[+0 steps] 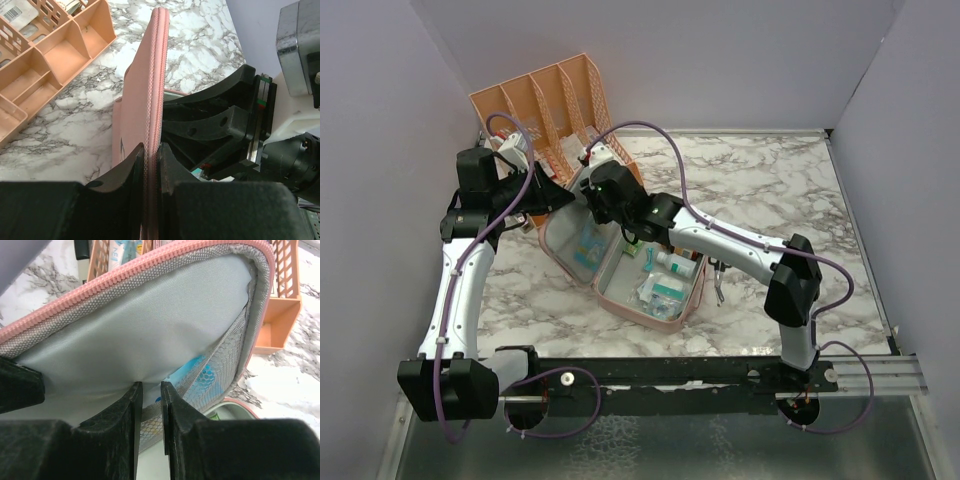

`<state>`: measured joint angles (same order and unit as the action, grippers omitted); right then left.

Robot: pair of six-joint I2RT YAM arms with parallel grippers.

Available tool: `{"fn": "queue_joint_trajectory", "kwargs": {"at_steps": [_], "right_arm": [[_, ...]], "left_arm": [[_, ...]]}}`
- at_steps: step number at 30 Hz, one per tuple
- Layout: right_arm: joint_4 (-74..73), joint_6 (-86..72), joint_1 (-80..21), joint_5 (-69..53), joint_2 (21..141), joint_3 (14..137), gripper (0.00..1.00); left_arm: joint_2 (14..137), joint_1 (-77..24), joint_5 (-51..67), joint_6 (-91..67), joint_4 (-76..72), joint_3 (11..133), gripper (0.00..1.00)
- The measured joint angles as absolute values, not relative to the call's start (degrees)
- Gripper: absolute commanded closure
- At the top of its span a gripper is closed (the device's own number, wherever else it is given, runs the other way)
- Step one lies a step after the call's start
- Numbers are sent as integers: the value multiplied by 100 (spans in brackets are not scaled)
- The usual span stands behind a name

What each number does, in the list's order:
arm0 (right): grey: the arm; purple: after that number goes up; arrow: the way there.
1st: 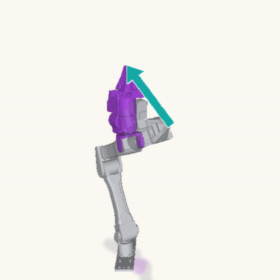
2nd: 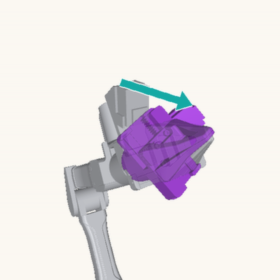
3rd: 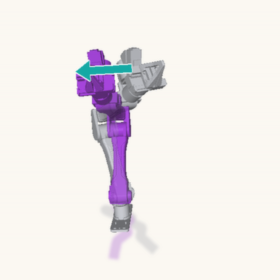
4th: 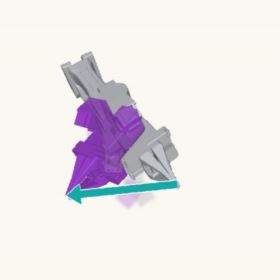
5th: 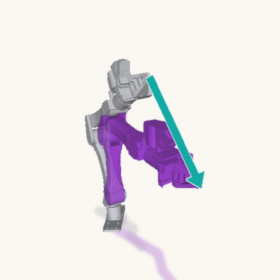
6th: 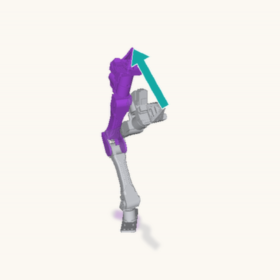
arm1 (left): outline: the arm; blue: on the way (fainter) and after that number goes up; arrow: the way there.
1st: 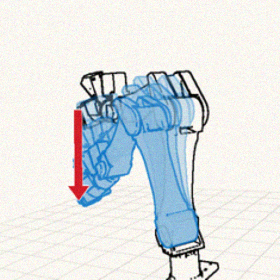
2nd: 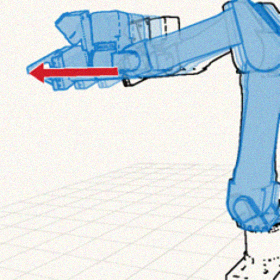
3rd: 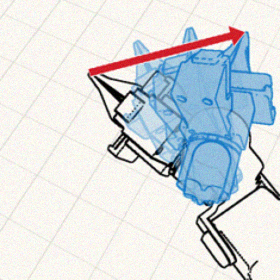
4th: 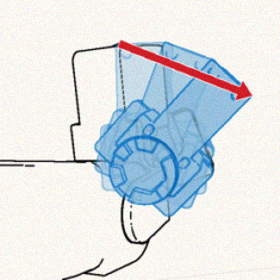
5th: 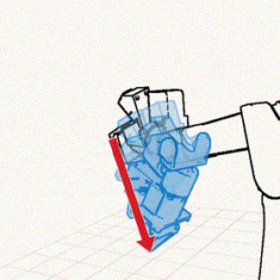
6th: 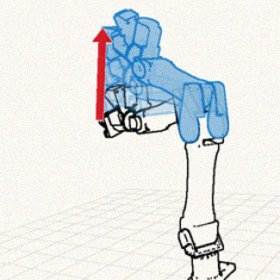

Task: Organize the medicine kit

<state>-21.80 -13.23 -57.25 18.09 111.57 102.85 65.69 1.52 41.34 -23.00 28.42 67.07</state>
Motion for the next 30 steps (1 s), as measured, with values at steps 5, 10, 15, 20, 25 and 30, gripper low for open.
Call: {"fn": "queue_joint_trajectory", "kwargs": {"at_steps": [5,10,15,20,25,30], "right_arm": [[-2456,-1339,-5736,2018,11255,10516,79],[-2770,-1363,-5739,2213,11415,10796,80],[-2995,-1372,-5736,2261,11430,10956,73],[-2899,-1409,-5725,2038,11196,10855,55],[-2615,-1584,-5701,1946,10575,10490,53],[-2403,-1916,-5693,2134,10252,10326,50]], "left_arm": [[6569,145,4139,-2303,2840,6707,100],[6569,141,4134,-2303,2840,6707,100],[6569,137,4141,-2303,2836,6707,100],[6569,137,4143,-2303,2836,6707,100],[6569,137,4143,-2303,2838,6707,100],[6569,137,4145,-2303,2838,6707,100]]}}
